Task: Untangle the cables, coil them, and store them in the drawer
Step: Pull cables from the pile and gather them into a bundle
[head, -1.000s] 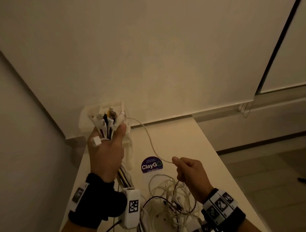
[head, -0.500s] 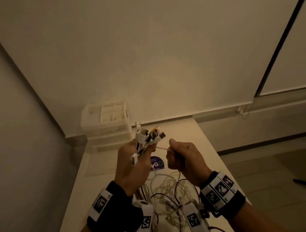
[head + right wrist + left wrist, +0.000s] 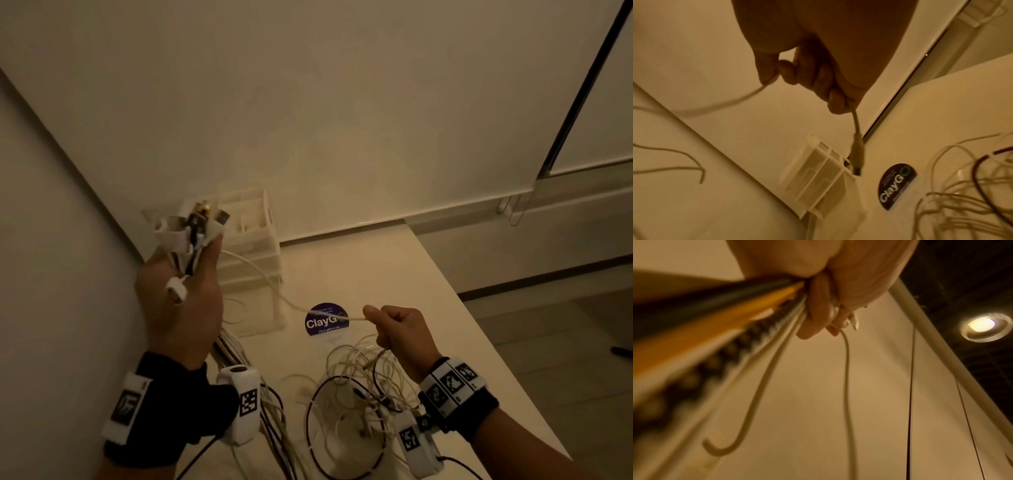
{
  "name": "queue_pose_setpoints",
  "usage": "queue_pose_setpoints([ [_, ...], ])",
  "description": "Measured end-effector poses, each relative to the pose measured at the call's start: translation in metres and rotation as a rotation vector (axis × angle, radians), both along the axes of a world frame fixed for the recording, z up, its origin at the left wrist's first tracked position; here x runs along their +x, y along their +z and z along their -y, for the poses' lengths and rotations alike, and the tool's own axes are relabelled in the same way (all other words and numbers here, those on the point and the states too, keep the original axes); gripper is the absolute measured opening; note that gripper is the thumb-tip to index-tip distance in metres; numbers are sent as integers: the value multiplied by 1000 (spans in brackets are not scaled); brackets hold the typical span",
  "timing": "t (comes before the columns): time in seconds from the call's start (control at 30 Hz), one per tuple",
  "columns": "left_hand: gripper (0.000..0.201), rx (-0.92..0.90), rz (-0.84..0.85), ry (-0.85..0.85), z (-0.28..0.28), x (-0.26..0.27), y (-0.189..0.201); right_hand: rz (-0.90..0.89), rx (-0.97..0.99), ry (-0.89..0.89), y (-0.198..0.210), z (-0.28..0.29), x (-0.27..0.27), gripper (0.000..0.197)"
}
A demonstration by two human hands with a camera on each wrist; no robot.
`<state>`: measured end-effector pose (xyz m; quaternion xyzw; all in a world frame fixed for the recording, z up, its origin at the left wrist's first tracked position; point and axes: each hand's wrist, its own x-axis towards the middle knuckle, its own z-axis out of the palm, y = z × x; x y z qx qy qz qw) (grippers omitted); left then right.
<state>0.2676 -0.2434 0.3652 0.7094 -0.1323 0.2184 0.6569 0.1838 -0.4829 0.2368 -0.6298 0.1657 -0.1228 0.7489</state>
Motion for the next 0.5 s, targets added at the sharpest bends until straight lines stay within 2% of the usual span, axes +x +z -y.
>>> queue_pose_setpoints([
  [0.07,30,220,128,18,6,-14,-5,40,4,21,10,-4,1,53],
  [0.13,27,371,155,-93,16,-27,-16,112,52,57,28,-9,0,51],
  [0.27,8,414,-61,-429,38,-54,-27,285,78,159,77,-24,-10,42],
  [0.33,29,413,-142,-535,44,-68,-34,310,-23,161,92,-31,-17,46],
  [0.4,32,331,-218,-536,44,-71,-38,298,-116,173,100,-33,-26,51],
  [0.5,31,218,-300,-564,35,-68,-37,239,-124,334,99,-31,-53,43],
])
